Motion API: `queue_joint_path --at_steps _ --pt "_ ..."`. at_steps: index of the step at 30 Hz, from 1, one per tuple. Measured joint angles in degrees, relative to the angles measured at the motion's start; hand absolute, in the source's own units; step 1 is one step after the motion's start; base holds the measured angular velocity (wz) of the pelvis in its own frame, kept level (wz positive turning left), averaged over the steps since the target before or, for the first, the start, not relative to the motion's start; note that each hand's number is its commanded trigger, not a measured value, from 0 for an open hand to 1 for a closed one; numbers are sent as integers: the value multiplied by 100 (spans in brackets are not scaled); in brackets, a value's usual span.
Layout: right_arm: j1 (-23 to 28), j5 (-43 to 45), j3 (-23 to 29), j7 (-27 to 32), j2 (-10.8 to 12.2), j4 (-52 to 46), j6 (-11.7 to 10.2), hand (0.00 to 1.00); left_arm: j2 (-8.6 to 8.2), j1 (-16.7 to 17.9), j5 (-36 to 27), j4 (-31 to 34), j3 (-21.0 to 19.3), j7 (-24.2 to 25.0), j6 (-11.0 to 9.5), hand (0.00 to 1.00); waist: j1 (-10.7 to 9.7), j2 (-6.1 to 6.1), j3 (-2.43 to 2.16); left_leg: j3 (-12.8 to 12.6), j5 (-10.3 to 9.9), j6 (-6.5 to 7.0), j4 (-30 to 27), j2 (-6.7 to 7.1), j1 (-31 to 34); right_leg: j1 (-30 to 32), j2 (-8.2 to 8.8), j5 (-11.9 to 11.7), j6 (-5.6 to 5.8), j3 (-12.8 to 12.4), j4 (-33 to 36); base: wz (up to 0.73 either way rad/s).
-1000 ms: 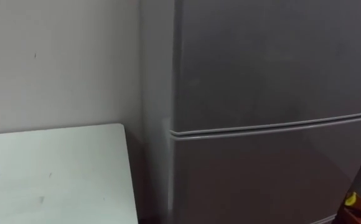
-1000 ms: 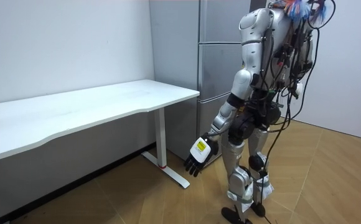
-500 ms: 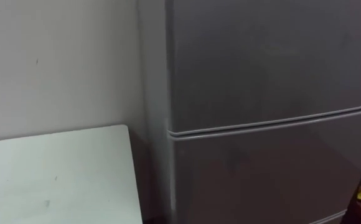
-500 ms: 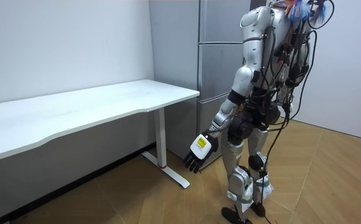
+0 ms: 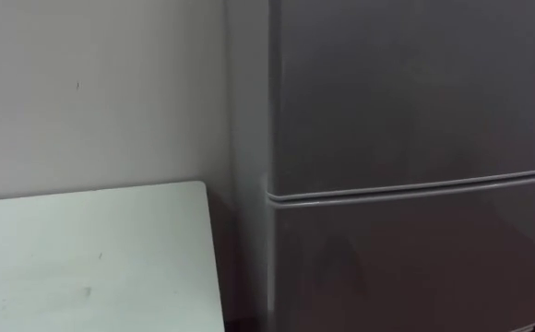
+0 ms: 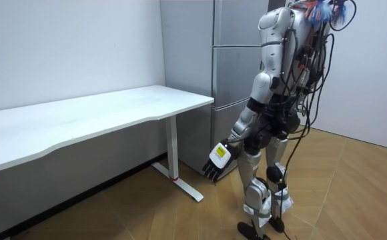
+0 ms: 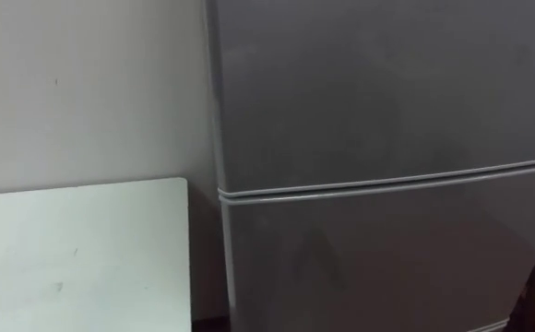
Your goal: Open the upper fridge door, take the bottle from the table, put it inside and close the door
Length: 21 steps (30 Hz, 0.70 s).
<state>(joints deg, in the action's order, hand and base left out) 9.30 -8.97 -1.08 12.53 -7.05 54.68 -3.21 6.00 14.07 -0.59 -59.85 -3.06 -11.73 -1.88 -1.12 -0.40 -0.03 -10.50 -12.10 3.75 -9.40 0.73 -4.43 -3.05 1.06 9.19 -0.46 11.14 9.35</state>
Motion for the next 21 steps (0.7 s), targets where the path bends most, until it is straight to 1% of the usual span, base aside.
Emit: queue_joint_path --at_steps 4,6,7,10,15,21 --pt "-44 261 -72 -196 15 74 -3 0 -9 -49 0 0 9 -2 -25 0 -5 5 -4 64 0 -1 -6 2 72 -5 3 -13 -3 49 -49 9" --pt "-38 288 -111 -244 15 85 -11 0 -9 -68 2 -5 73 -14 -57 0 -8 13 3 94 0 -2 -5 4 91 -3 1 -15 -3 67 -62 7" --pt "-33 293 -131 -286 15 107 -48 0 -15 -79 4 -6 136 -19 -80 0 -8 27 1 103 -1 -4 -2 4 89 -6 -2 -15 -3 68 -65 4" --pt "-33 423 -160 -350 15 133 -116 0 -35 -122 11 -80 155 -18 -137 0 -6 68 2 104 -4 -9 8 2 83 -39 -8 -15 -4 60 -67 0" --pt "-29 507 -173 -397 15 153 -127 0 -34 -209 10 -206 156 -17 -243 0 -5 124 8 104 -5 -9 16 2 78 -40 -10 -15 -4 59 -62 0" --pt "-25 509 -189 -406 15 165 -158 0 -34 -222 9 -218 155 -13 -286 0 -2 114 19 110 -5 -9 24 3 87 -40 -6 -15 -4 56 -67 0"
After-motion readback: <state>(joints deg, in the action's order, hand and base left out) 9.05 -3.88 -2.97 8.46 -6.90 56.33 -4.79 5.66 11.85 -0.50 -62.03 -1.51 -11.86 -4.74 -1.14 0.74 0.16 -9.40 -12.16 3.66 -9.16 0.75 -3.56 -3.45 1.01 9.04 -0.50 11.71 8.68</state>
